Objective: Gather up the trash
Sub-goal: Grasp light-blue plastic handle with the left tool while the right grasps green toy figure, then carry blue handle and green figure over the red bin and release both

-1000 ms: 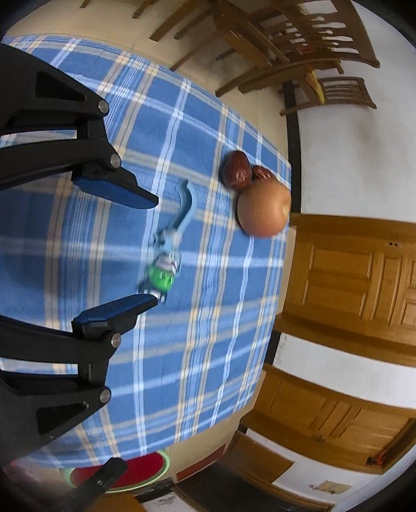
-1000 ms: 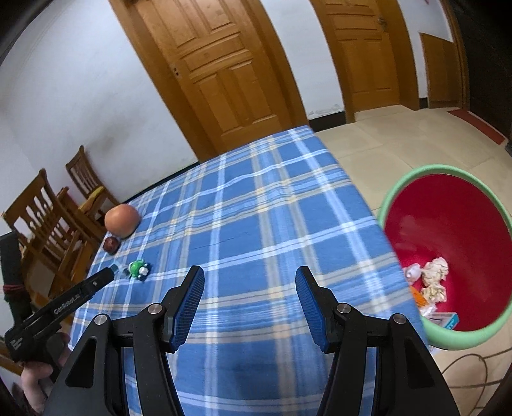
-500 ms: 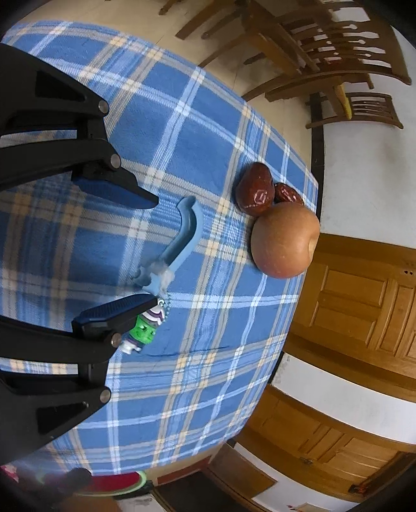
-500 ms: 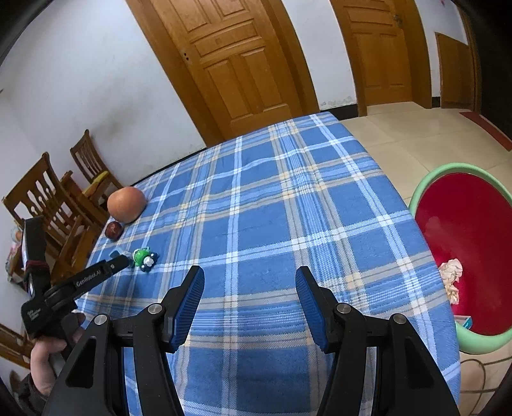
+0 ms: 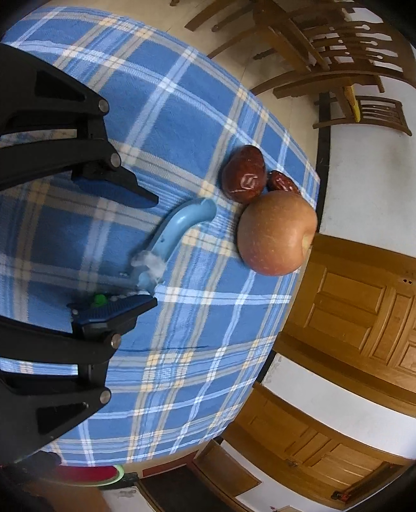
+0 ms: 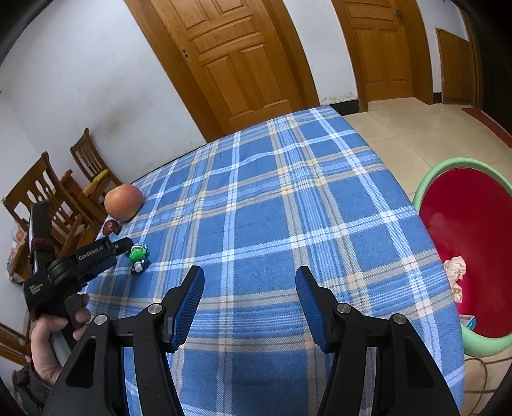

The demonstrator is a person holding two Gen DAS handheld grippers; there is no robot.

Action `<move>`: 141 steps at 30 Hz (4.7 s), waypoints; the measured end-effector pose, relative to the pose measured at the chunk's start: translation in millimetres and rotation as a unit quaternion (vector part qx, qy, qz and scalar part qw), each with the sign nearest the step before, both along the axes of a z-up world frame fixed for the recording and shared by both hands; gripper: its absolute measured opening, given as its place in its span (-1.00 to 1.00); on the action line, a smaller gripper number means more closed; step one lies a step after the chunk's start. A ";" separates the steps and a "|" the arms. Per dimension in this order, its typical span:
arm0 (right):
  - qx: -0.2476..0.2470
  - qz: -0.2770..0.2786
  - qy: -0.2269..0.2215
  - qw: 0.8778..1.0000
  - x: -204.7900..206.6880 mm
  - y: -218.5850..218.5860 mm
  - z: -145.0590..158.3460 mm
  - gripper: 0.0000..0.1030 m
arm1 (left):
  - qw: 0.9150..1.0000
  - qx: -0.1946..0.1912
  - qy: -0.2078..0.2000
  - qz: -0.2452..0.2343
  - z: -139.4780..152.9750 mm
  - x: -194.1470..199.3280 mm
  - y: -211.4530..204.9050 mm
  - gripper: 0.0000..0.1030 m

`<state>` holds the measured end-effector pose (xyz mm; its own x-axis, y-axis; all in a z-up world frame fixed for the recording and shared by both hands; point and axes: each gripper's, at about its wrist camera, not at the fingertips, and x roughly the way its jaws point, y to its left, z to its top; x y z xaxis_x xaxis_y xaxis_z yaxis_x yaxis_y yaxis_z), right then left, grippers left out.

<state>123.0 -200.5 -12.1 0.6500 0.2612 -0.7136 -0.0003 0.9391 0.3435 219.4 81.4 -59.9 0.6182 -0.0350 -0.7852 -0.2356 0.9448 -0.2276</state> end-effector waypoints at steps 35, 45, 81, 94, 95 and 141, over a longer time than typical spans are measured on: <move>-0.017 0.070 0.009 0.997 18.9 79.1 0.0 0.18 | 1.000 0.012 0.005 -0.027 0.3 -69.9 45.2 -0.49; -0.028 0.101 0.023 0.994 47.2 142.1 -16.0 0.18 | 1.000 0.017 0.007 -0.015 -3.1 -79.4 63.2 -0.49; -0.019 0.122 -0.006 0.992 29.0 134.1 -1.3 -0.64 | 0.998 0.002 -0.024 -0.058 19.7 -90.5 30.1 -0.55; 0.010 0.078 -0.034 0.996 -11.8 66.5 23.1 -0.64 | 0.991 -0.021 -0.044 -0.122 43.3 -101.1 -17.7 -0.70; 0.012 0.074 -0.036 0.997 -14.2 61.2 24.4 -0.64 | 0.991 -0.020 -0.045 -0.125 44.5 -101.5 -21.0 -0.70; 0.038 -0.180 -0.041 0.982 -93.1 -201.7 17.2 -0.64 | 0.913 0.005 -0.054 -0.405 73.4 -79.9 -323.9 -0.71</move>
<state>29.9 -402.2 5.1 0.7648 0.0542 -0.6419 0.2971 0.8545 0.4262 139.5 -242.5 13.5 0.4666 -0.5085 -0.7236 0.5648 0.8010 -0.1987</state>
